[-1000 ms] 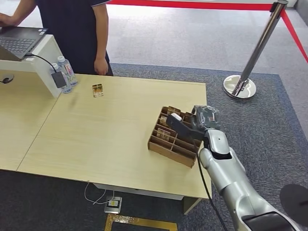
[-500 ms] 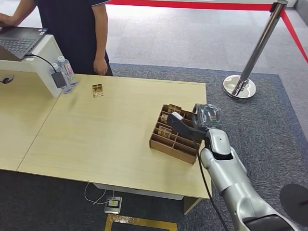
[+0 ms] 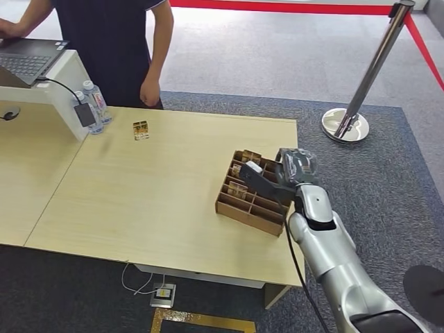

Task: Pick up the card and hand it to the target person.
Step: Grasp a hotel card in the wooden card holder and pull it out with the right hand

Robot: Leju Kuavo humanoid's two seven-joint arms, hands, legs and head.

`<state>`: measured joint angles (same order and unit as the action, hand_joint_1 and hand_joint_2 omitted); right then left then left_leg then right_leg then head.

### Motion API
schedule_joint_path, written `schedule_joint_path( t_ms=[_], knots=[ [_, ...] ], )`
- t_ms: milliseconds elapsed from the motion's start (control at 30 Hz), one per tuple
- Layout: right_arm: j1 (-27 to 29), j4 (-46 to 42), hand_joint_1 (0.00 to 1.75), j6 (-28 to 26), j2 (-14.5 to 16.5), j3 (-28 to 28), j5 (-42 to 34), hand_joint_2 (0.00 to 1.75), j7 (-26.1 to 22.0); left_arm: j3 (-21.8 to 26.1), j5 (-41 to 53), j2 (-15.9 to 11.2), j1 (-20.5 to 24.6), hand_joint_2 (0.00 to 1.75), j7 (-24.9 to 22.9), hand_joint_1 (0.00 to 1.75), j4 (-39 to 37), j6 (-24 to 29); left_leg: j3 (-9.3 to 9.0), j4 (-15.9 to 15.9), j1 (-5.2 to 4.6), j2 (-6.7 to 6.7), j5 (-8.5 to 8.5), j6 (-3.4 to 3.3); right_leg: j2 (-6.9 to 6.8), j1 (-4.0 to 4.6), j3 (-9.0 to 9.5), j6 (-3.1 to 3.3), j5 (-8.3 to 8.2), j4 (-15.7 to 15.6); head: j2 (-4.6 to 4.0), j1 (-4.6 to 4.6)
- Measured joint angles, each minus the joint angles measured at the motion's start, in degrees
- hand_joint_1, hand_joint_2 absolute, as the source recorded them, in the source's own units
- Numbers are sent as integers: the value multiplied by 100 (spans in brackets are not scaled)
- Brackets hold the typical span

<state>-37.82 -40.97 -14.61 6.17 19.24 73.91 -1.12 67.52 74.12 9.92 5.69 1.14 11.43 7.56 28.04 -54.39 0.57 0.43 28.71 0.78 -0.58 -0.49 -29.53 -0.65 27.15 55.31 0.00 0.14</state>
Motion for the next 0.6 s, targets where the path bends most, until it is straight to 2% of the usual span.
schedule_joint_path(
  t_ms=[600],
  knots=[
    [364, -1868, 175, 464, -141, 267, -25, 175, -66, 0, -96, 0, -2, 0, 78, 0, 0, 0, 1, 0, 0, 0, 0, 0, 0, 0, 0, 0, 0, 0, 0, -1]
  ],
)
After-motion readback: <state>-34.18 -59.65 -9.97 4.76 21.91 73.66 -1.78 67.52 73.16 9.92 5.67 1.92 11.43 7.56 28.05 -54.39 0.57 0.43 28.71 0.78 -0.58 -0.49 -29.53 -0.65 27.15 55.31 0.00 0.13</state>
